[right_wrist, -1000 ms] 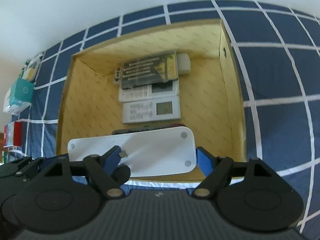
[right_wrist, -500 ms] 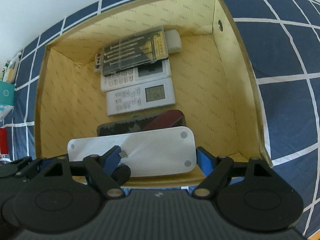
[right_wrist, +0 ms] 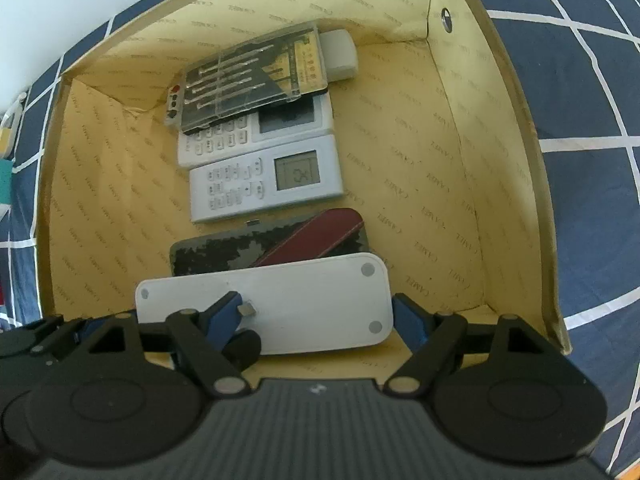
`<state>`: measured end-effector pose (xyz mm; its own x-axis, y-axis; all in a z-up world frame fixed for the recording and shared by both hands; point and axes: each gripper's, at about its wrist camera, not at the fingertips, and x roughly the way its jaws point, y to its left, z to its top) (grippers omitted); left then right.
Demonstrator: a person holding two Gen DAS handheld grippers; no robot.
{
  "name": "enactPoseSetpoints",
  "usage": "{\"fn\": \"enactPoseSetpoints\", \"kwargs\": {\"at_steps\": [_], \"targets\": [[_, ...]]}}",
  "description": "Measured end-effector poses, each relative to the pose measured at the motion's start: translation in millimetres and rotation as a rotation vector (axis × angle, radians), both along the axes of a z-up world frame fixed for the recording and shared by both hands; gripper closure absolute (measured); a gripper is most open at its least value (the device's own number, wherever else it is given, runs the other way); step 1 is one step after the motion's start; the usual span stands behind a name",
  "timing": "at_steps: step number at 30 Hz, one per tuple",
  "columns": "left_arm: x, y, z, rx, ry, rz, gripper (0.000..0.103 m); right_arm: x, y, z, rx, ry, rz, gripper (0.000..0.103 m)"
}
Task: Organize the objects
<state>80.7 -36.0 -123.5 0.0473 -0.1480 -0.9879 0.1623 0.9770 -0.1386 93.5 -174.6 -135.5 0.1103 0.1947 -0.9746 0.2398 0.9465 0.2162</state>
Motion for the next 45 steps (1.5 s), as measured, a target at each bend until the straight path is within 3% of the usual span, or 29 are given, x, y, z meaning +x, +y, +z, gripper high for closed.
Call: {"fn": "enactPoseSetpoints", "kwargs": {"at_steps": [16,32,37,45], "targets": [[-3,5,18,0.025,-0.039,0.038,0.009,0,-3,15,-0.014,-0.031,0.018,0.021],[-27,14,96,0.046,-0.16,0.15,0.009,-20,-33,105,-0.038,-0.214,0.066,0.015],[-31,12,118,0.054,-0.208,0.157,0.002,-32,-45,130,-0.051,-0.259,0.074,0.009],[-41,9,138,0.072,-0.234,0.148,0.0,-47,-62,152,-0.078,-0.294,0.068,0.005]]}}
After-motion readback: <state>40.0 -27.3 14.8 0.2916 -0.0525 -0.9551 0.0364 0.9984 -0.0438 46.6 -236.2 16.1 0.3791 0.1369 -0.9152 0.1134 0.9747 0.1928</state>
